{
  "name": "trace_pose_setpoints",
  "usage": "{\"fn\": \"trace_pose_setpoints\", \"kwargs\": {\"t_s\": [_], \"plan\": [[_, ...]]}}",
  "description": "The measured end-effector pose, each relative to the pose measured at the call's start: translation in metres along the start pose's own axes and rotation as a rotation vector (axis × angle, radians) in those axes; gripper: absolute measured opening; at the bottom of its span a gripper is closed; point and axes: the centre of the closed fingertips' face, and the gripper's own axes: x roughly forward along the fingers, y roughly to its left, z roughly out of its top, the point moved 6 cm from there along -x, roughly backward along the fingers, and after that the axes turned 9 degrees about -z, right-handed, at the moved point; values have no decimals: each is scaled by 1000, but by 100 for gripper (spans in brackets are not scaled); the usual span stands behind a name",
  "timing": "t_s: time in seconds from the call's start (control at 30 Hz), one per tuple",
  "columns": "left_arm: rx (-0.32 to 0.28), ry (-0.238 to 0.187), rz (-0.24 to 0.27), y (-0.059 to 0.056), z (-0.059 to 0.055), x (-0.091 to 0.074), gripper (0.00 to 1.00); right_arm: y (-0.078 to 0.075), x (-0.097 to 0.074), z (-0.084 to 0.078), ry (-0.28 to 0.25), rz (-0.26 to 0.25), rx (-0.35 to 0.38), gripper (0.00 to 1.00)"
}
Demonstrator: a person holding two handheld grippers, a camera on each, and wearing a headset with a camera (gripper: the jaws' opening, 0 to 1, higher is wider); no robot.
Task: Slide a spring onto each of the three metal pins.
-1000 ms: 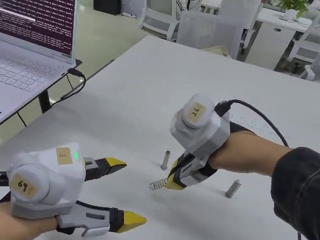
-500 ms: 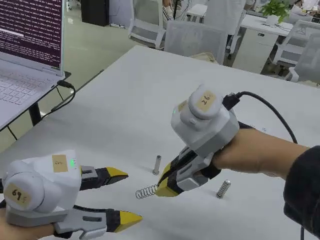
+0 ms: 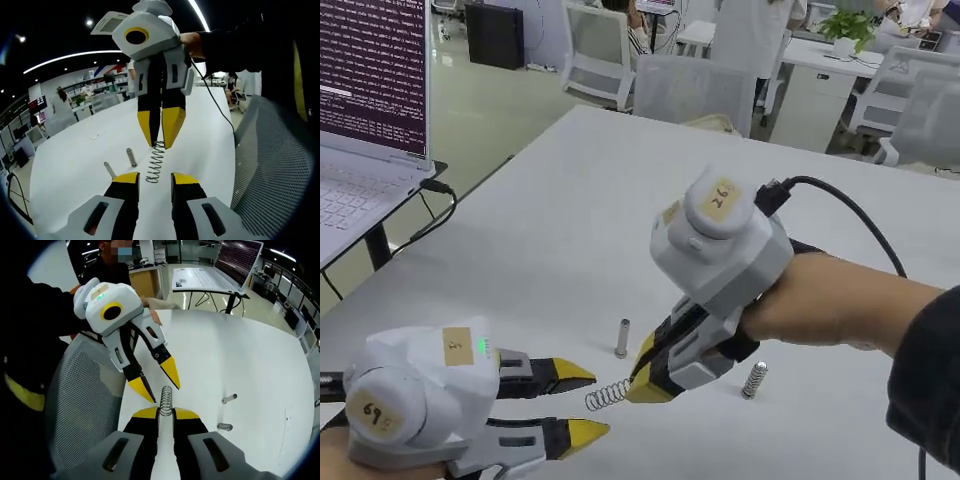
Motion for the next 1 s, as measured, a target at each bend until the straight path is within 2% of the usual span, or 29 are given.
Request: {"fn": "trace_pose_setpoints", "kwargs": {"t_s": [0.23, 0.43, 0.7, 1.0], "plan": [[27, 11, 5, -1, 2, 1, 4, 6, -4, 2, 7, 4, -9, 8], [27, 12, 4, -3, 2, 2, 4, 8, -5, 2, 11, -4, -15, 8], [-3, -5, -2, -5, 3, 3, 3, 9, -9, 8, -6, -16, -41, 8], [-80, -22, -21, -6, 1, 4, 2, 11, -6, 12, -12, -3, -86, 8]]}}
